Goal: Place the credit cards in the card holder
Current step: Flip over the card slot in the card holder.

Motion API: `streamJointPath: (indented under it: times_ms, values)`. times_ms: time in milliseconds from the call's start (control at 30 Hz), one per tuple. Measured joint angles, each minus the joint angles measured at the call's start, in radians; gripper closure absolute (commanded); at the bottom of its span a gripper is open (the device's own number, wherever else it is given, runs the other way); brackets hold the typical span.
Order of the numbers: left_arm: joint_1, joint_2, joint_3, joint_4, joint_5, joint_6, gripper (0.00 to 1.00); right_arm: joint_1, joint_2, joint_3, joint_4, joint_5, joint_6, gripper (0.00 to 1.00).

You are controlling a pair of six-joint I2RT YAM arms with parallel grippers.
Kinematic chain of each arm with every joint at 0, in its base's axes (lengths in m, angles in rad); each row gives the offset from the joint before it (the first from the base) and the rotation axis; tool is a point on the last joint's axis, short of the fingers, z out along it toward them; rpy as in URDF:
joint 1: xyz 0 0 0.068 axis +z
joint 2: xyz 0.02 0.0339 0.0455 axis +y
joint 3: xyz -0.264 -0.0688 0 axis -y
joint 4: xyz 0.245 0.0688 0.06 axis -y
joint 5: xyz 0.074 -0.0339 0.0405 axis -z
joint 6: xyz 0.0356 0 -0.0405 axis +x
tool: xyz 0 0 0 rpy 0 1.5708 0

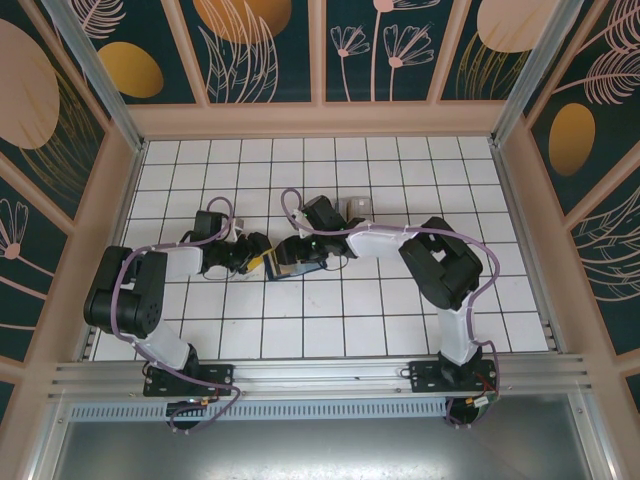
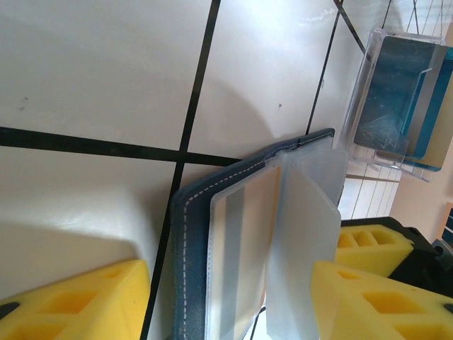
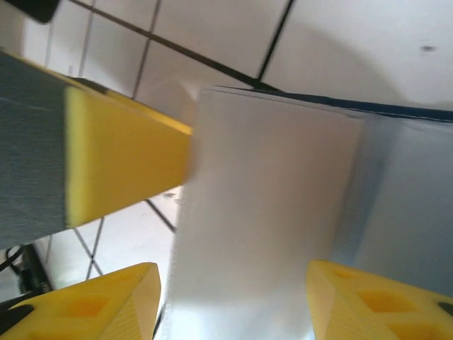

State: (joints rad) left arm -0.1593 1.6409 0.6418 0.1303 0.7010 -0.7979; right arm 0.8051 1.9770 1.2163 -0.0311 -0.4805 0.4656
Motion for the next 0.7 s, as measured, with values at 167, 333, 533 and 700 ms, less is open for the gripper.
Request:
streamJointPath:
  times_ms: [167, 333, 533, 700]
  values:
    - [0.0, 0.002, 0.005, -0.006, 0.001, 0.003, 0.37, 0.0, -0.03, -0.002, -0.06, 0.083, -0.014, 0.43]
    - [0.0, 0.002, 0.011, -0.021, -0.002, 0.01, 0.37, -0.001, -0.056, -0.002, -0.112, 0.164, -0.015, 0.43]
    - [0.0, 0.002, 0.015, -0.031, -0.006, 0.012, 0.36, -0.001, -0.079, -0.002, -0.14, 0.18, -0.024, 0.44]
    - [0.0, 0.002, 0.017, -0.033, -0.006, 0.011, 0.35, 0.002, -0.076, 0.005, -0.126, 0.089, -0.038, 0.45]
